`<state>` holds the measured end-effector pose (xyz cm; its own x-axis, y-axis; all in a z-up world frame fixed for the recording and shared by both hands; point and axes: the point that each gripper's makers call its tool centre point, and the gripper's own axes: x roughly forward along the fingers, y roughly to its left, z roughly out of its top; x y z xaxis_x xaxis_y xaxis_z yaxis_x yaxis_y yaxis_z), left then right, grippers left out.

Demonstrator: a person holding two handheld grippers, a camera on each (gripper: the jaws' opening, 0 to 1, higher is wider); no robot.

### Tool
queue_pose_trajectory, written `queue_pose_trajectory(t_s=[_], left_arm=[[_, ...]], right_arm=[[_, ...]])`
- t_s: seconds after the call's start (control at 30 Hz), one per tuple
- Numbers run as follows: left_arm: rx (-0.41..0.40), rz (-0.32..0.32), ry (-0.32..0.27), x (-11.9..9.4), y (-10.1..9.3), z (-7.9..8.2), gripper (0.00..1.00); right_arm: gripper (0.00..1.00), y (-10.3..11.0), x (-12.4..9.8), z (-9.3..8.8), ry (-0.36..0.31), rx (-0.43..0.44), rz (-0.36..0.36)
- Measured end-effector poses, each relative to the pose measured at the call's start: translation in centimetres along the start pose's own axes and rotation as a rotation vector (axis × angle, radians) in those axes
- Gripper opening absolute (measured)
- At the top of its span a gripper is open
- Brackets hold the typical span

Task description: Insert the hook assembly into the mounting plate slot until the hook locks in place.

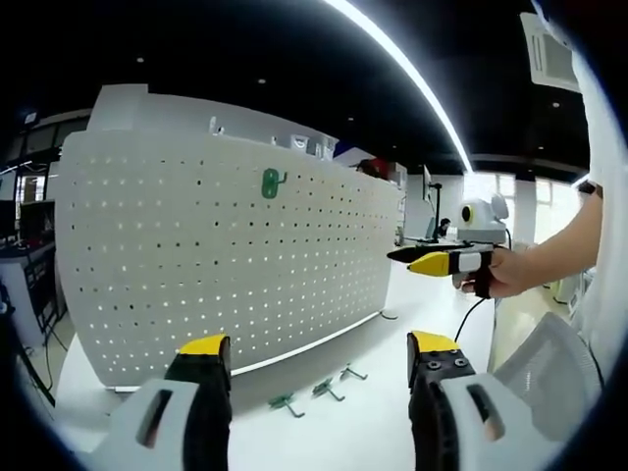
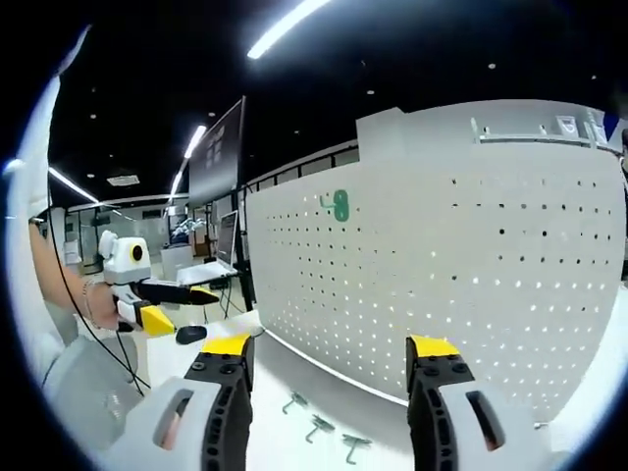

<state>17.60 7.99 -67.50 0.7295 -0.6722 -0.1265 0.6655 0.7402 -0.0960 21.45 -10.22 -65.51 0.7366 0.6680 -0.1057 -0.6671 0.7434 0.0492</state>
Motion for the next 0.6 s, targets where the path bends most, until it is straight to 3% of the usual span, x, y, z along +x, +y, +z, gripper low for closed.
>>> queue_pose_trajectory(t_s=[0.6], left_arm=[[-0.017,0.013,0.011,-0.3,0.5,-0.7,0.76]], right_arm=[[0.65,-0.7,-3.3,-3.6,0.076,0.022,-0.018]])
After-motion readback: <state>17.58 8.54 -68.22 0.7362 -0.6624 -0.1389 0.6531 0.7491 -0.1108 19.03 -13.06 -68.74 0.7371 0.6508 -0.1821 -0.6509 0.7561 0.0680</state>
